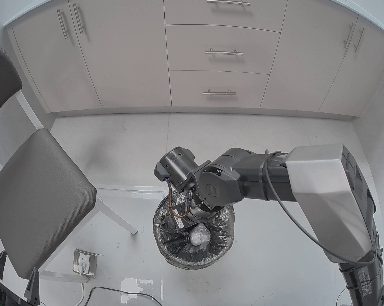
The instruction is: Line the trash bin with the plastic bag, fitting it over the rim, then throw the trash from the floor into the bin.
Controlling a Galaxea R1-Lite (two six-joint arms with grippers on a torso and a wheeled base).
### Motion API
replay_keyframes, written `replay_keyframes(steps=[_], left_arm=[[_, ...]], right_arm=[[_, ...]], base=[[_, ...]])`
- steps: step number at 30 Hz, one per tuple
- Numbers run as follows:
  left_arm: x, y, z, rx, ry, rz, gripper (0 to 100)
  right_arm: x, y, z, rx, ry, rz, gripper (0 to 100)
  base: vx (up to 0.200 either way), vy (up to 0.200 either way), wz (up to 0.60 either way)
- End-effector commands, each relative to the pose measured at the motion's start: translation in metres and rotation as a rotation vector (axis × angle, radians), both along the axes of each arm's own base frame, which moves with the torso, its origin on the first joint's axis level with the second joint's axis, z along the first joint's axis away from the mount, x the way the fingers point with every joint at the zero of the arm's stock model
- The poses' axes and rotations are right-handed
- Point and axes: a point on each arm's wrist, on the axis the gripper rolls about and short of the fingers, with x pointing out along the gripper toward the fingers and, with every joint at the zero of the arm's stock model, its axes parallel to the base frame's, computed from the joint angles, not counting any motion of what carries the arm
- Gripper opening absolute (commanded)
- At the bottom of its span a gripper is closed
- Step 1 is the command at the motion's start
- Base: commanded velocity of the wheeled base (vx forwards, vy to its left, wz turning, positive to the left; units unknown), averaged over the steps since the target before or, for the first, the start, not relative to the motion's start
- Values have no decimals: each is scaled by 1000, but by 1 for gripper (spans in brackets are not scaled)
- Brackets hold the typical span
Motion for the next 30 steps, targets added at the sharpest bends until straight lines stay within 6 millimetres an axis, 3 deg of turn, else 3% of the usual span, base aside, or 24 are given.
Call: replay_keyframes(steps=[1,8,21,30], left_arm=[[0,0,-5,0,1,0,100],[0,0,-5,0,1,1,100],[0,0,-5,0,1,0,100],[0,0,-5,0,1,0,100]], right_arm=[[0,0,-2,-4,4,0,100],[0,1,-4,-7,6,-3,100],[11,-1,-33,-57,17,-50,100],[44,1,-63,-61,-148,-34,100]], base=[[0,0,0],[0,0,0],[0,0,0],[0,0,0]])
